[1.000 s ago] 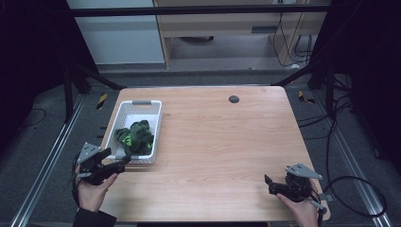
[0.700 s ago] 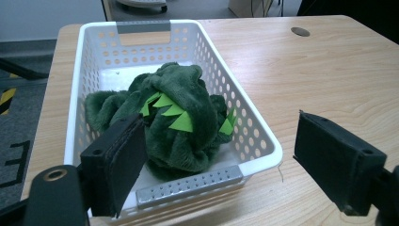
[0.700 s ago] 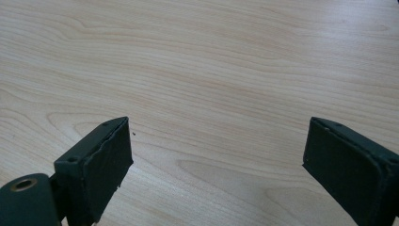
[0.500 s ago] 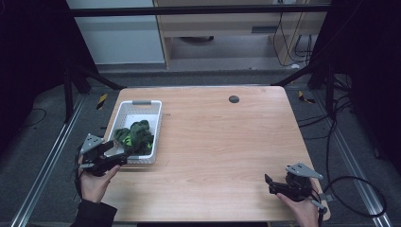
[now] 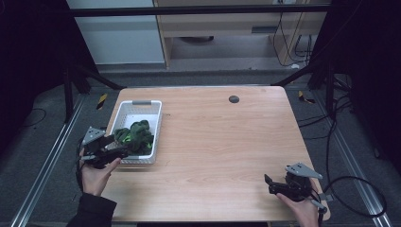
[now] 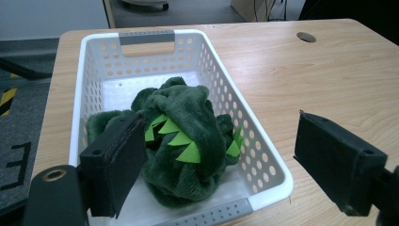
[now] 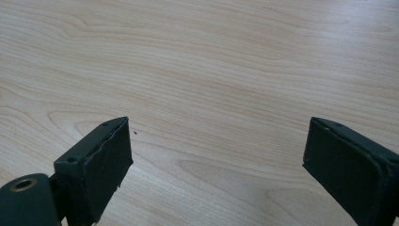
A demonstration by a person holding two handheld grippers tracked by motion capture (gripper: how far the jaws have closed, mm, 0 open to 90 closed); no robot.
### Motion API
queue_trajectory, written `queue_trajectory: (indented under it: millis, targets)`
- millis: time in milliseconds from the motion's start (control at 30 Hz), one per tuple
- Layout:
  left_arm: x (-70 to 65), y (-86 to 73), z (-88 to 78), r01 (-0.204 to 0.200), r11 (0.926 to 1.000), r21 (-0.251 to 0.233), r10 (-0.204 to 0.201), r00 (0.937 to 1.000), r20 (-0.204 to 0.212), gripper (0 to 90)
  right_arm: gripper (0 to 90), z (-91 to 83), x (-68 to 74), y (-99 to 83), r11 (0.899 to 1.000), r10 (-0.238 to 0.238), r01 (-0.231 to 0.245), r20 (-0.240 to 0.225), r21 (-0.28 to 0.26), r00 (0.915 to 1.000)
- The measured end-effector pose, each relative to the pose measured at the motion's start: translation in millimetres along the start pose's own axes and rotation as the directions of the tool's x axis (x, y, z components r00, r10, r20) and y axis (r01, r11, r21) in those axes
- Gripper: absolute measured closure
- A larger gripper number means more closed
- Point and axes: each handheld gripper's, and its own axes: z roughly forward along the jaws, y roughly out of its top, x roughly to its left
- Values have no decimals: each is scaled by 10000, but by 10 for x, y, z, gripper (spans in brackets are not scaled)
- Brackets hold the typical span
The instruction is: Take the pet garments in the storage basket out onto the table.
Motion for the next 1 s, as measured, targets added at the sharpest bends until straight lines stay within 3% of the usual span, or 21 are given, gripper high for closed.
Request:
queue_trajectory:
  millis: [467, 1000]
  targets:
    - [21, 132, 134, -66, 9994, 347, 67, 10000, -53, 166, 82, 6, 16, 6, 9999, -139, 139, -55, 6, 9999]
    - [53, 169, 331, -268, 9925, 1190, 288, 9995, -150, 164, 81, 13, 21, 10, 9999, -146, 146, -134, 58, 9998]
